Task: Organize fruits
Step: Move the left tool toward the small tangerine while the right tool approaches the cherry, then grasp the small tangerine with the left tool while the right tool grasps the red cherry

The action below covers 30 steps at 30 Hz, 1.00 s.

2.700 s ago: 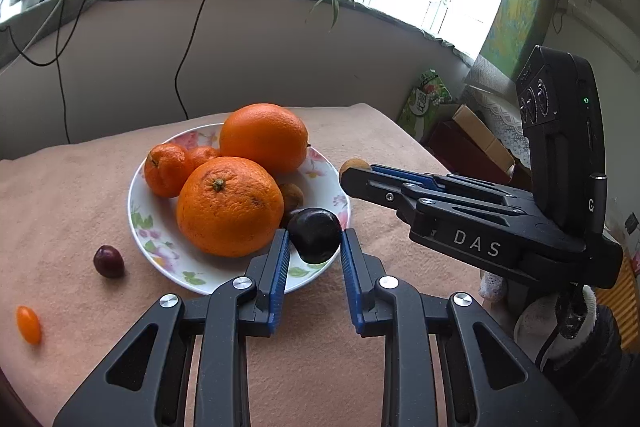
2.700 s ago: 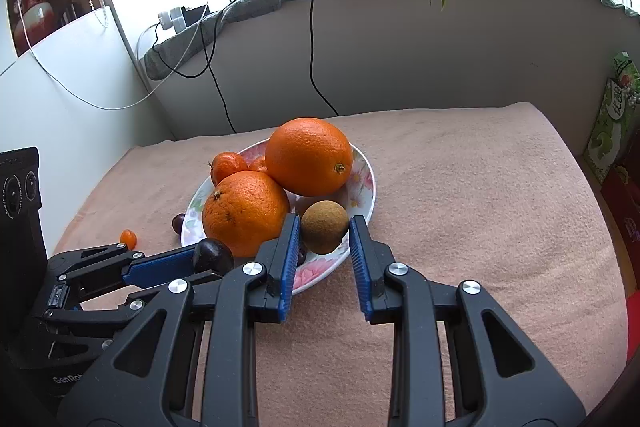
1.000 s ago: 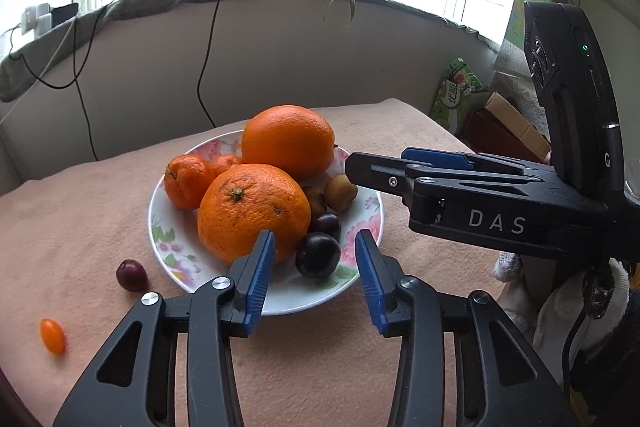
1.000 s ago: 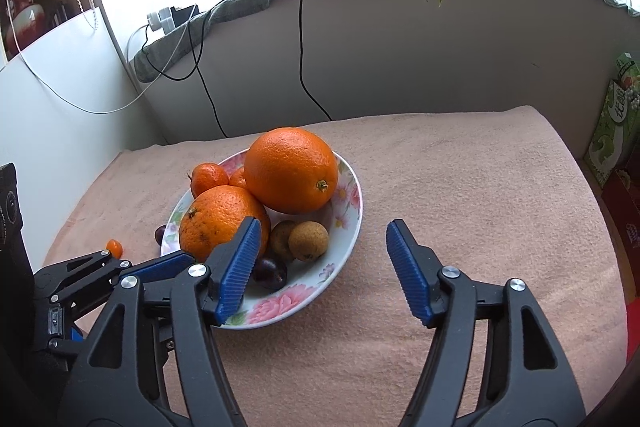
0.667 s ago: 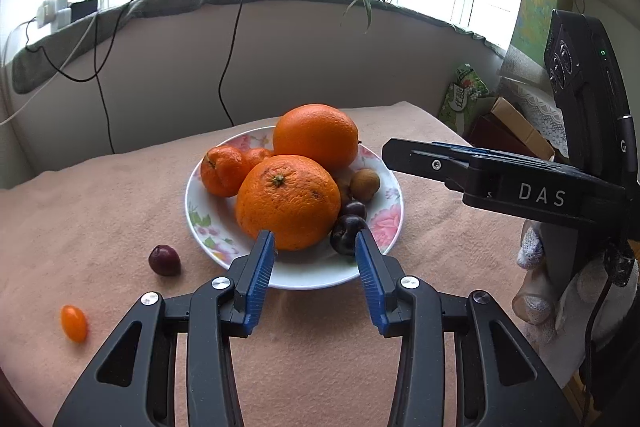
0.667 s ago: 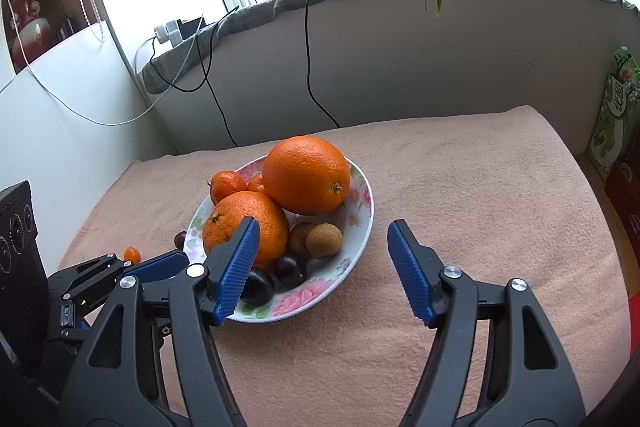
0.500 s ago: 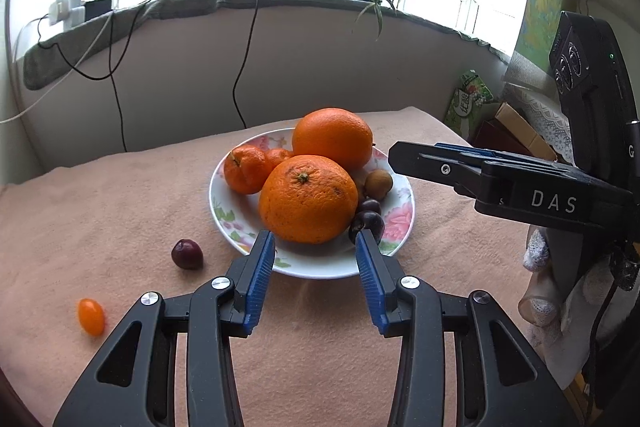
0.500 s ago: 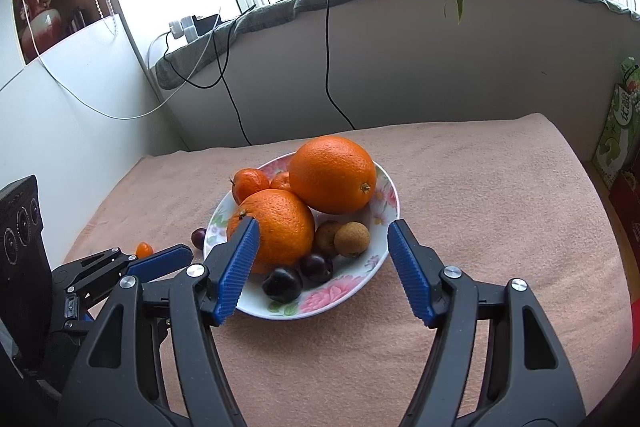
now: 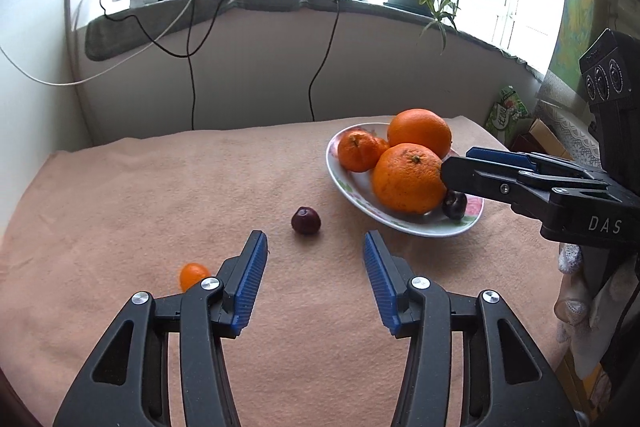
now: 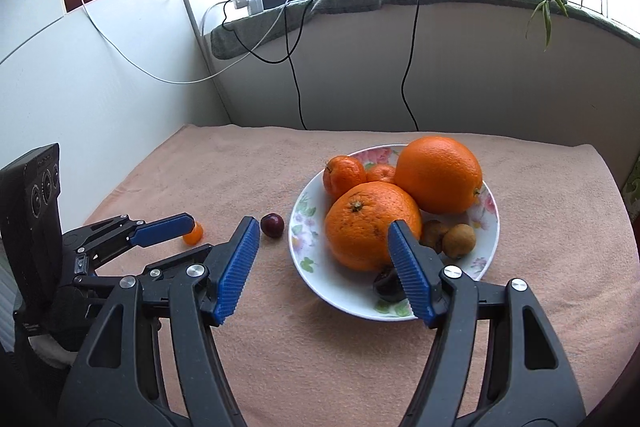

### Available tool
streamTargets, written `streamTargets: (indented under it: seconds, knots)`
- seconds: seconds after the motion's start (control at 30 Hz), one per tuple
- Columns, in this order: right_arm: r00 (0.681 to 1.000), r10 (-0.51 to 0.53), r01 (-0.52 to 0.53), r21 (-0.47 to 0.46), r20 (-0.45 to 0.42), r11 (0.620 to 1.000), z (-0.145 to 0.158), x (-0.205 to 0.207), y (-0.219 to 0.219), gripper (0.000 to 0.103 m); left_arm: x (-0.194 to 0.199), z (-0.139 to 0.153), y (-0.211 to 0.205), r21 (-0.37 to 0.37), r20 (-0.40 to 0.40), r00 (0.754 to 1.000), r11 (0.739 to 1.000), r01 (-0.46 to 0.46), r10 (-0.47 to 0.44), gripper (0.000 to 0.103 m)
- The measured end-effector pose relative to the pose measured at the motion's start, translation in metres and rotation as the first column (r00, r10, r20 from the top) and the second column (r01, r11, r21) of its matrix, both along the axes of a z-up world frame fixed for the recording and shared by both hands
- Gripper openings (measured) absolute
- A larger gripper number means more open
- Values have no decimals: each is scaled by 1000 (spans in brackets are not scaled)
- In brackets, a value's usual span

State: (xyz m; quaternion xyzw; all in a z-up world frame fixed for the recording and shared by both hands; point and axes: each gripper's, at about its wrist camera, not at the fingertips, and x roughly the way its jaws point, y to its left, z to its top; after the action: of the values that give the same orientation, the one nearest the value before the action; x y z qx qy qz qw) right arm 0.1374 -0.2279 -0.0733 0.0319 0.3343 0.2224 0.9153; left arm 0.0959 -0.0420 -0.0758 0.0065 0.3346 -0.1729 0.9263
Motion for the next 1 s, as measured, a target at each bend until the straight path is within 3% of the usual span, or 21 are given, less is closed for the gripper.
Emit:
streamTargets:
  seconds: [0.3,0.37,0.5,0.67,0.83,1.0]
  knots:
    - [986,165,-164,-107,-3,981,-7,2,57,69,2,-11,42,-9,-31,998,999,-52,52,49]
    - [979,202,-203,-145,-25,968,-10,9,69,58,3,-14,49,-14,-43,997,998,-58,57,49]
    - [965,256,-262,-218,-59,940,-17,23,89,53,7,-19,57,-37,-70,996,998,-58,56,49]
    - [945,302,-327,-307,-128,894,-31,44,108,42,15,-25,62,-58,-106,994,997,-48,41,49]
    - [934,319,-356,-416,-158,837,-40,57,122,41,24,-30,63,-63,-136,990,997,-32,24,49]
    - [897,376,-442,-505,-233,742,-49,62,136,41,29,-34,65,-63,-157,987,998,-28,18,49]
